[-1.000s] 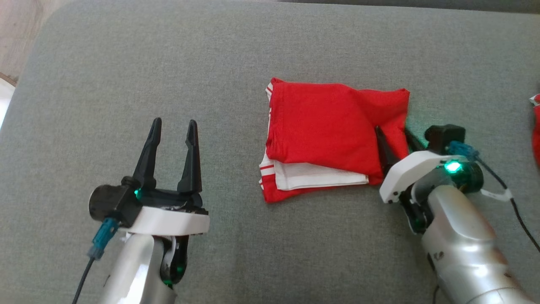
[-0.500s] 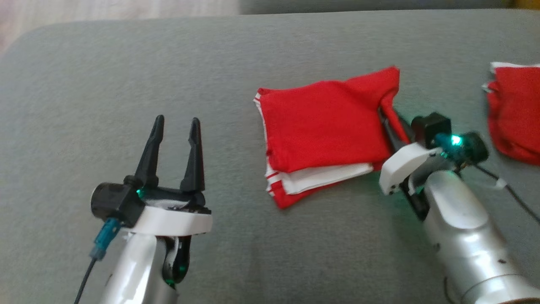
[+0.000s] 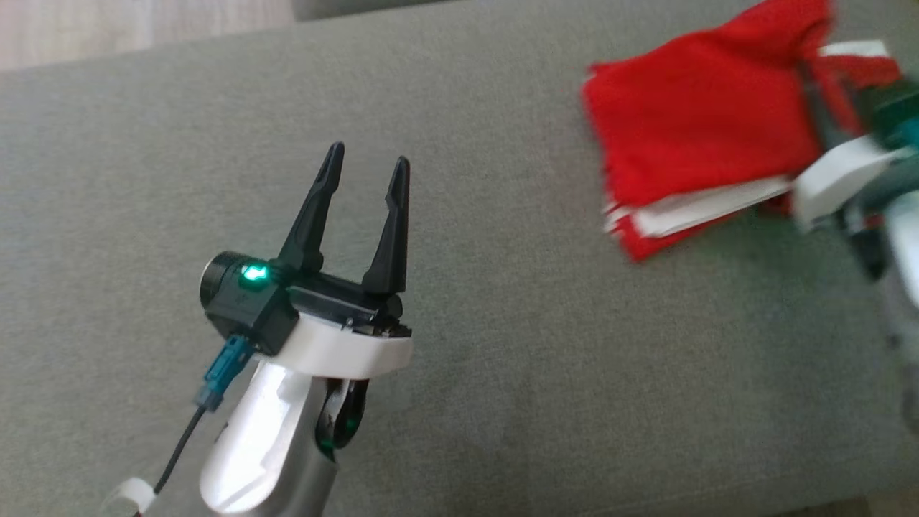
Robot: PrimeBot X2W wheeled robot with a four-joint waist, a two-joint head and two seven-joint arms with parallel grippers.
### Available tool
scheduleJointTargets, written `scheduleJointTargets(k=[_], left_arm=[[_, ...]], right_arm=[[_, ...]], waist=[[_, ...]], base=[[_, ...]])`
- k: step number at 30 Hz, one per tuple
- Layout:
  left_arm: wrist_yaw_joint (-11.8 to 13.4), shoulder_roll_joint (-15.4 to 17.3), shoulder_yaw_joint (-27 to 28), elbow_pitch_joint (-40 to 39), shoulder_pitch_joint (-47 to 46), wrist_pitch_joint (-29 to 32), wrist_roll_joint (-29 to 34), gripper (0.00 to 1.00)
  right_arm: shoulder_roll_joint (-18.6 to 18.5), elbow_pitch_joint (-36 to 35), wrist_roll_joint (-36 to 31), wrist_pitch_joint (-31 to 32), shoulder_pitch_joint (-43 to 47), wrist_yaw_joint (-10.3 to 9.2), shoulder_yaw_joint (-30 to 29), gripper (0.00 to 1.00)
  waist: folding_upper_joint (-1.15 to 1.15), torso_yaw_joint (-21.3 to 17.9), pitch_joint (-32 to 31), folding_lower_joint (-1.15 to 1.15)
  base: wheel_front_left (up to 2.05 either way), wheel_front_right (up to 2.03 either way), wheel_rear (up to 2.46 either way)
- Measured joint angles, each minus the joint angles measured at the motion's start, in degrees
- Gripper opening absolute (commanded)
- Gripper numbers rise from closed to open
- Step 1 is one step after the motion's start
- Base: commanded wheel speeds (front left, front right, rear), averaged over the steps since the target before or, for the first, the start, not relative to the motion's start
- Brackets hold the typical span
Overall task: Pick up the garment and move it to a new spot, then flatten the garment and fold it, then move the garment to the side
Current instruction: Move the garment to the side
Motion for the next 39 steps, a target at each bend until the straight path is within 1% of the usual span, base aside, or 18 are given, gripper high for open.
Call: scheduleJointTargets(k=[2,4,6,9,10,13,17,21,22,23,28,31,35,39], left_arm=[[-0.01,0.00,-0.21,-0.13,-0.59,0.00,0.00,1.00],[-0.02,-0.01,-0.30,-0.23,-1.16,0.00,0.01,1.00],[-0.07,0.00,-0.29,-0.21,-1.31,0.00,0.02,1.00],[-0.10,0.00,-0.12,-0.13,-1.47,0.00,0.03,1.00],[-0.10,0.00,-0.12,-0.13,-1.47,0.00,0.03,1.00],[-0.62,0.01,0.14,-0.02,-2.01,-0.01,0.11,1.00],[-1.07,0.00,1.13,0.20,-2.06,0.00,0.12,1.00],[-1.12,0.00,1.76,0.37,-2.06,0.00,0.60,1.00],[-1.25,0.00,1.89,0.49,-2.05,0.00,0.60,1.00],[-1.45,0.00,2.04,0.59,-2.05,-0.01,0.60,1.00],[-1.62,0.00,3.69,1.22,-1.97,-0.01,0.62,1.00],[-1.80,-0.04,4.33,1.41,-1.67,0.00,0.60,1.00],[-1.85,-0.03,5.68,1.44,-0.31,-0.01,0.60,1.00],[-1.68,-0.04,6.77,1.41,1.96,0.00,0.58,1.00]], right_arm=[[-2.57,0.07,0.20,1.22,-0.90,0.00,-1.00,0.00],[-4.93,0.73,0.21,2.40,-1.59,0.00,-3.20,0.00],[-6.80,2.00,0.20,3.37,-2.02,0.00,-6.16,0.00],[-8.49,4.11,-0.03,4.61,-2.35,0.00,-11.02,0.00],[-8.49,4.11,-0.03,4.61,-2.35,0.00,-11.02,0.00],[-8.57,5.86,-1.14,5.15,-2.35,0.00,-14.44,0.00],[-8.13,7.31,-2.78,5.67,-2.34,0.00,-17.46,0.00],[-7.15,8.27,-4.47,6.14,-2.33,0.00,-20.34,0.00],[-6.69,8.59,-4.92,6.19,-2.33,0.00,-20.98,0.28],[-6.32,8.77,-5.53,6.17,-2.30,0.00,-21.72,1.00],[-4.69,8.50,-8.24,5.69,-2.30,0.00,-24.54,1.00],[-2.85,6.65,-9.34,4.53,-2.31,0.00,-25.35,1.00],[0.11,2.98,-9.49,3.57,-2.36,0.00,-25.16,1.00],[3.43,-1.24,-8.89,3.47,-2.36,0.00,-22.98,1.00]], waist=[[0.00,-0.44,1.14,0.00],[0.00,-0.60,2.24,0.00],[0.00,-0.52,3.23,0.00],[0.00,-0.05,4.41,0.00],[0.00,-0.05,4.41,0.00],[0.00,0.59,5.37,0.00],[0.00,1.33,6.44,0.00],[0.00,1.85,7.02,0.00],[0.00,1.88,7.01,0.01],[0.00,1.89,6.93,0.01],[0.00,1.71,5.47,0.00],[0.00,1.48,3.97,-0.01],[0.00,1.17,1.61,-0.01],[0.00,1.14,-1.03,-0.01]], base=[[0.00,0.00,0.00],[0.00,0.00,0.00],[0.00,0.00,0.00],[0.00,0.00,0.00],[0.00,0.00,0.00],[0.00,0.00,0.00],[0.00,0.00,0.00],[0.00,0.00,0.00],[0.00,0.00,0.00],[0.00,0.00,0.00],[0.00,0.00,0.00],[0.00,0.00,0.00],[0.00,0.00,0.00],[0.00,0.00,0.00]])
